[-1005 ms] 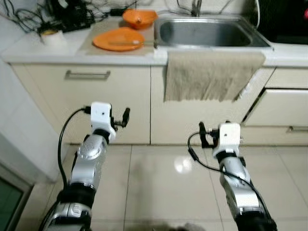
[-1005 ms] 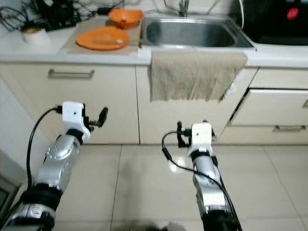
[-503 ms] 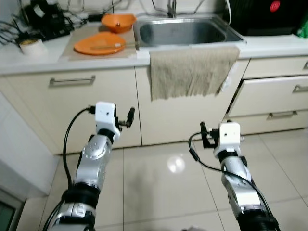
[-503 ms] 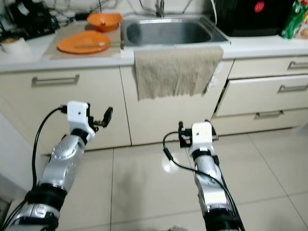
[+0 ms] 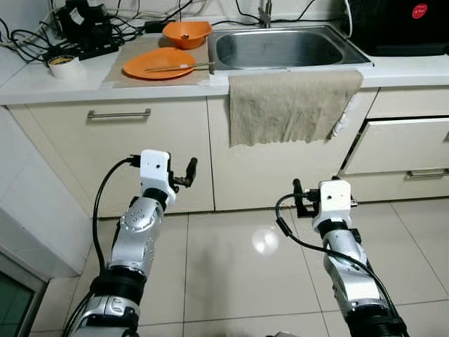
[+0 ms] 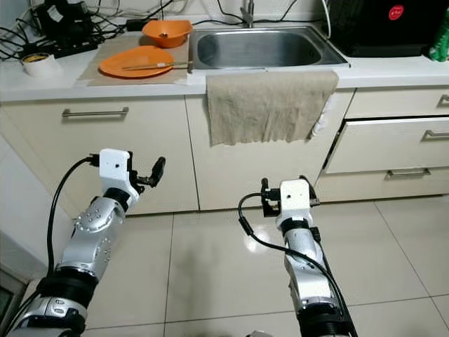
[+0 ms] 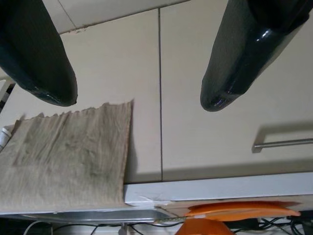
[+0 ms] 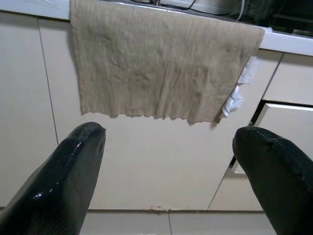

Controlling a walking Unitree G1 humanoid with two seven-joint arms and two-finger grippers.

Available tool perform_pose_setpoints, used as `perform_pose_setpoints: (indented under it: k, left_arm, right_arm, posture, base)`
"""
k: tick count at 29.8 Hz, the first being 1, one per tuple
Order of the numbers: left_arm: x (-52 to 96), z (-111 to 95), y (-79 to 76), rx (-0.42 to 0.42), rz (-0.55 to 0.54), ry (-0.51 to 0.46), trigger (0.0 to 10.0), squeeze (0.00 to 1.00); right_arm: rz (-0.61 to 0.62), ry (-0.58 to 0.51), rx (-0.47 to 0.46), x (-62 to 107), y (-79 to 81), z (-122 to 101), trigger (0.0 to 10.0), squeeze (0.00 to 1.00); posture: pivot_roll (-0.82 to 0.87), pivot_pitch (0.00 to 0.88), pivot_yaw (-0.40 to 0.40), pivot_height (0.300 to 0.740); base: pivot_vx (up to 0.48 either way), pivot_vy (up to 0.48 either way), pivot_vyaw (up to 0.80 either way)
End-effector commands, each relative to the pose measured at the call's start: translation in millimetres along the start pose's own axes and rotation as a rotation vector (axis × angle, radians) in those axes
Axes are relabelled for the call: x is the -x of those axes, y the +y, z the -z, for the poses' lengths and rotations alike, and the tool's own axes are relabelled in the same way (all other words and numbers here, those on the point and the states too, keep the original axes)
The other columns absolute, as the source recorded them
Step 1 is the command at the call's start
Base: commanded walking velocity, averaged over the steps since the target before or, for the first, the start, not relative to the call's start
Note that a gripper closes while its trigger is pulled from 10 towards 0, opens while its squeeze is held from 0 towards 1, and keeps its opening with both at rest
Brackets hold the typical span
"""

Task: Kitchen organization

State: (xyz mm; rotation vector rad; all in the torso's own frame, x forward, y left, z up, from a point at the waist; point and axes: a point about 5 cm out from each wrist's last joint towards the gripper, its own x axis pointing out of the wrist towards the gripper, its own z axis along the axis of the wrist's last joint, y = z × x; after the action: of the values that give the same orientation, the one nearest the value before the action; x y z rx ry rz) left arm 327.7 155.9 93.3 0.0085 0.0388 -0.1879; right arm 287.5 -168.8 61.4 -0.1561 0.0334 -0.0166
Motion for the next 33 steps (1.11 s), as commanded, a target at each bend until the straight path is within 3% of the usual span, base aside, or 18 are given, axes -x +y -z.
perform_pose_setpoints:
  k: [1,19,28,33]
  left_arm:
    - [-2.8,-4,1.9,0.004,-0.016,-0.013,10.0,0.00]
    - [-0.7,0,-0.4,0.026,-0.020,-0.011,10.0,0.00]
    - [-3.1,-10,-1.0,0.024,-0.021,-0.057,10.0,0.00]
    - [-5.1,-13,-2.9,0.028,-0.021,-0.066,10.0,0.00]
  right_arm:
    - [-0.008,-0.032,0.003,-4.3,0.0,-7,10.0,0.00]
    - [-0.004,-0.033,0.012,-4.2,-1.6,-6,10.0,0.00]
    - [-0.007,-0.046,0.036,-4.6,-1.0,-7,10.0,0.00]
    - [0.020,-0.116,0.043,-10.6,-6.2,-25,10.0,0.00]
  posture:
    - [-0.03,0.000,0.046,0.736]
    - [-0.03,0.000,0.043,0.736]
    - [-0.03,0.000,0.045,0.736]
    - [-0.03,0.000,0.048,0.736]
  base:
    - [0.000,0.000,0.00]
    - [0.000,0.000,0.00]
    - [0.472,0.000,0.00]
    - [0.480,0.000,0.00]
